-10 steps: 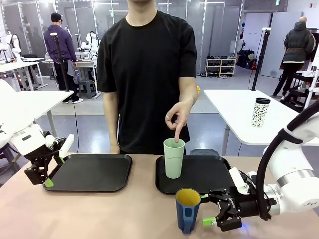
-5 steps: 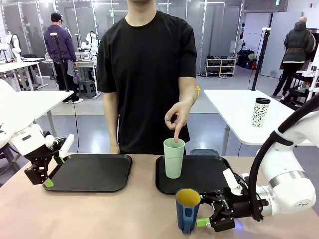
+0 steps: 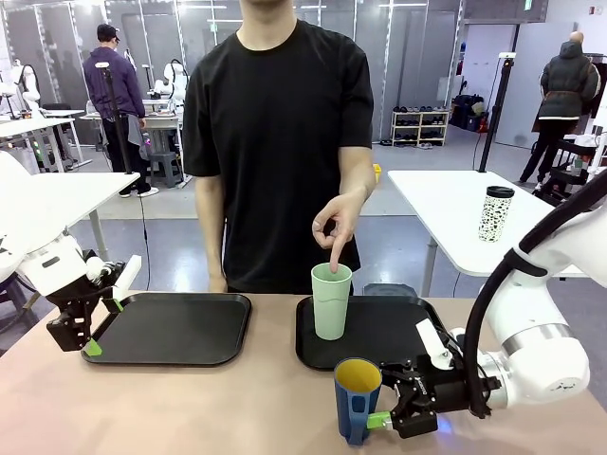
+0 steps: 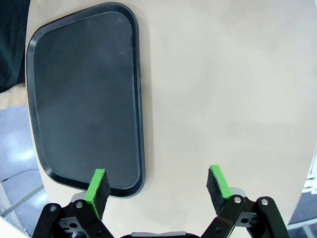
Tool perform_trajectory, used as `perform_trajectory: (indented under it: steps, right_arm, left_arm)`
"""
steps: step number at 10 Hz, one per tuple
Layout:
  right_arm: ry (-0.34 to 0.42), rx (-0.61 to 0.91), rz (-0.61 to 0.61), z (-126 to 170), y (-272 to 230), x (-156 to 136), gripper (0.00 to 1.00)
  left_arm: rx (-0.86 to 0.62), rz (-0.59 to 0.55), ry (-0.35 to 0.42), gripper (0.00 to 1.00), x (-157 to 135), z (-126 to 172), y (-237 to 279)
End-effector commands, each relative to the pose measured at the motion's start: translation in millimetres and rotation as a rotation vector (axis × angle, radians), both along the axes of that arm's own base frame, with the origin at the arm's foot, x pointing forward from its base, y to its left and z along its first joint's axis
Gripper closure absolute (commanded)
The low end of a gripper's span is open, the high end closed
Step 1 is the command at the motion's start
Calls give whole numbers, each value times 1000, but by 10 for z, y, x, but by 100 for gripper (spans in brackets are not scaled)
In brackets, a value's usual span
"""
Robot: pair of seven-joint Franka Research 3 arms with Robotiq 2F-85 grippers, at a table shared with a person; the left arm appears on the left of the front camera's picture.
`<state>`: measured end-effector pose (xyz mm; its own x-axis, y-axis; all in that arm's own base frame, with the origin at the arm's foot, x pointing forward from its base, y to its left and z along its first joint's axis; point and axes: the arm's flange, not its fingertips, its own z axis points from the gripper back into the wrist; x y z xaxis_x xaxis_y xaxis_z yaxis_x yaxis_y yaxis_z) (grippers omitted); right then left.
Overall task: Sort and store the cups by type.
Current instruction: Pick up the Handle plastic cup and place it into the empty Flat Tray.
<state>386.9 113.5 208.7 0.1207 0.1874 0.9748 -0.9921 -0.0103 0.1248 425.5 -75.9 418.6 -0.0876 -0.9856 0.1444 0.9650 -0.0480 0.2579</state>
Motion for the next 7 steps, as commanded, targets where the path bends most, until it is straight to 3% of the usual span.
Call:
perform_trajectory:
  steps: [1,7]
  right_arm:
    - [-41,35,0,-185,104,-30,0]
    - [-20,48,47,-297,311,9,0]
  left_arm:
    - [20,5,-23,0,-14,-20,7]
    - [20,5,-23,0,-14,-20,7]
